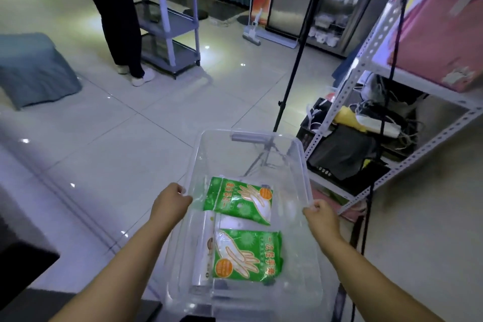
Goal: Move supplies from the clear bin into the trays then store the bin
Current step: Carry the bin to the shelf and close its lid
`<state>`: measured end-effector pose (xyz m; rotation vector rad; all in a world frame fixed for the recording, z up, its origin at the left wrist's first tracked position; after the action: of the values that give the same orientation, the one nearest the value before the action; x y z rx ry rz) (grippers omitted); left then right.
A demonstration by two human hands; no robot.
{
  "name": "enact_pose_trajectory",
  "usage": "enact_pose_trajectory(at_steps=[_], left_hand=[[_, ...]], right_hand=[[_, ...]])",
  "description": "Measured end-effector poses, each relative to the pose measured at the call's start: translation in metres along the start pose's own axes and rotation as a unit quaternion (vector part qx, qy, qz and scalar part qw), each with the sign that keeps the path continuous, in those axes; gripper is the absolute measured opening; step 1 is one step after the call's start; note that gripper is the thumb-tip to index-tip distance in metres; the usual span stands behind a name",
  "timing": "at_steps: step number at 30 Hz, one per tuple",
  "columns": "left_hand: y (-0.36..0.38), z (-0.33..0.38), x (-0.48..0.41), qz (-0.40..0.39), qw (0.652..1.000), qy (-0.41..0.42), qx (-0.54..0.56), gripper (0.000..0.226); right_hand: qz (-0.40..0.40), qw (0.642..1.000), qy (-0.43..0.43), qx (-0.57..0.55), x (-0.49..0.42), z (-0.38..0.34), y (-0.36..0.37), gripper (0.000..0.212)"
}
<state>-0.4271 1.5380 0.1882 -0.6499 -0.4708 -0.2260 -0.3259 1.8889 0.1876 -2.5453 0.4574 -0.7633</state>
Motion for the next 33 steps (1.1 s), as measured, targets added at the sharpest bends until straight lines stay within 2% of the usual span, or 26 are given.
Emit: enact_pose_trajectory(at_steps=[2, 5, 8, 10, 14, 18, 21, 25, 33], left_hand=[[-0.007, 0.013, -0.03, 0.02, 1.0, -0.007, -0.019, 0.014], [-0.019, 0.032, -0.083, 0.03, 0.999, -0.015, -0.042, 0.006], [-0.032, 0.043, -0.131, 0.038, 0.997, -0.043, -0.054, 0.016], [-0.041, 0.049, -0.159, 0.044, 0.997, -0.054, -0.04, 0.017], [-0.064, 0.058, -0.201, 0.044, 0.998, -0.048, 0.0, 0.006], [-0.099, 0.069, -0.242, 0.027, 0.998, -0.035, 0.039, 0.012], [-0.128, 0.076, -0.277, 0.046, 0.997, -0.038, 0.055, 0.013], [-0.171, 0.086, -0.335, 0.071, 0.995, -0.046, 0.054, 0.01], [-0.263, 0.118, -0.459, 0.113, 0.987, -0.068, 0.09, 0.014]], right_hand=[[-0.004, 1.0, -0.006, 0.003, -0.032, -0.018, 0.006, 0.01], [-0.007, 1.0, 0.003, 0.002, -0.075, -0.045, 0.017, 0.002], [-0.01, 1.0, 0.013, 0.022, -0.114, -0.077, 0.026, 0.006], [-0.012, 0.999, 0.005, 0.03, -0.141, -0.1, 0.032, 0.006], [-0.01, 0.999, -0.005, 0.049, -0.19, -0.142, 0.041, 0.008], [-0.025, 0.996, -0.017, 0.084, -0.241, -0.186, 0.059, 0.003], [-0.049, 0.993, -0.033, 0.098, -0.286, -0.22, 0.084, 0.007], [-0.085, 0.991, -0.049, 0.086, -0.354, -0.26, 0.123, 0.004], [-0.145, 0.987, -0.069, 0.025, -0.485, -0.367, 0.196, 0.012]])
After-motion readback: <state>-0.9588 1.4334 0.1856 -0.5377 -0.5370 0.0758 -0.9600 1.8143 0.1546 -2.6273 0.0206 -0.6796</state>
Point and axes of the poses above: each hand's wrist, its own x-axis away from the middle knuckle, its own y-axis out of the palm, z = x × y, the point moved 5 cm from there along -x, towards the middle knuckle, and after that the axes turned 13 degrees about -z, right-handed, at the moved point
